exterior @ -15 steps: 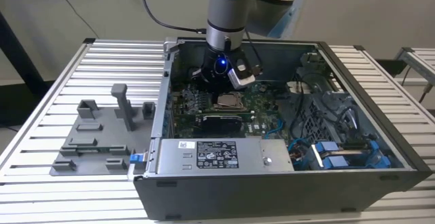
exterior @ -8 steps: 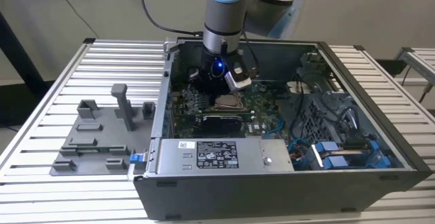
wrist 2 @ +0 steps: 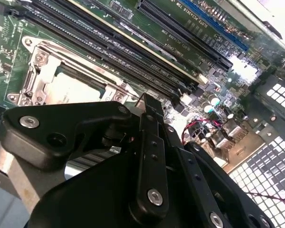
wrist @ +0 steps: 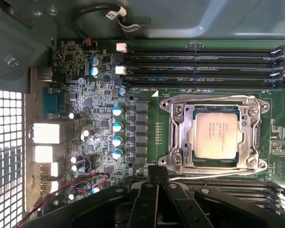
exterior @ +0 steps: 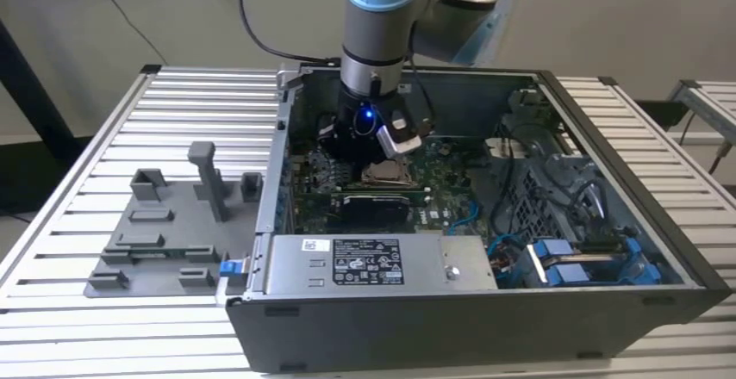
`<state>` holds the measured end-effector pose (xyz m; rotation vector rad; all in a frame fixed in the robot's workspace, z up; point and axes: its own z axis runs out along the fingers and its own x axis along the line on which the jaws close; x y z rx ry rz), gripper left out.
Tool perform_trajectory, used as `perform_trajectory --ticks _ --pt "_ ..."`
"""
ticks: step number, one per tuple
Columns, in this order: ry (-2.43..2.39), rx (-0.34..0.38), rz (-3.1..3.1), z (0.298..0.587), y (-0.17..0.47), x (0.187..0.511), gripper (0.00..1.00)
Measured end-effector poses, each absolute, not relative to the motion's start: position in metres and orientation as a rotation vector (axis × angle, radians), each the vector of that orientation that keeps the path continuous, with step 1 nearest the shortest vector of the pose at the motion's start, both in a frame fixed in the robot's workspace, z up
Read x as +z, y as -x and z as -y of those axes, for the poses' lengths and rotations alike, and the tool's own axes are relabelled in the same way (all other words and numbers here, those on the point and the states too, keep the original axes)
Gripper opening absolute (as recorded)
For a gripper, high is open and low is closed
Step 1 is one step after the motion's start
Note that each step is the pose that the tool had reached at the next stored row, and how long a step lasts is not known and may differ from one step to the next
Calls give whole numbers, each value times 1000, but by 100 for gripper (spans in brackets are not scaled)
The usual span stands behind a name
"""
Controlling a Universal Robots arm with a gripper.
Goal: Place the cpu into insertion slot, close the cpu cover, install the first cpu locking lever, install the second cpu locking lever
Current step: 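Install the second cpu locking lever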
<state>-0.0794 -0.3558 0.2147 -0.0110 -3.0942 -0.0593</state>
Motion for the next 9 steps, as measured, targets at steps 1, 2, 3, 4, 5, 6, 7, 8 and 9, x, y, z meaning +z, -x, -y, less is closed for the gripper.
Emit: perform_trajectory --ticks 1,2,3,4,5,6,7,8,9 --pt "11 -59 3094 355 79 214 11" --pt "11 -59 3094 355 79 213 11" --pt "11 -59 3094 354 79 212 11" --pt "11 -59 3094 354 79 211 11" --pt "11 -59 3094 353 79 211 11" --pt "11 -60 3095 352 79 210 11" --pt "11 -60 3095 352 79 209 11" --pt "11 -60 3094 351 79 208 11" --pt "11 -59 3094 351 79 207 11"
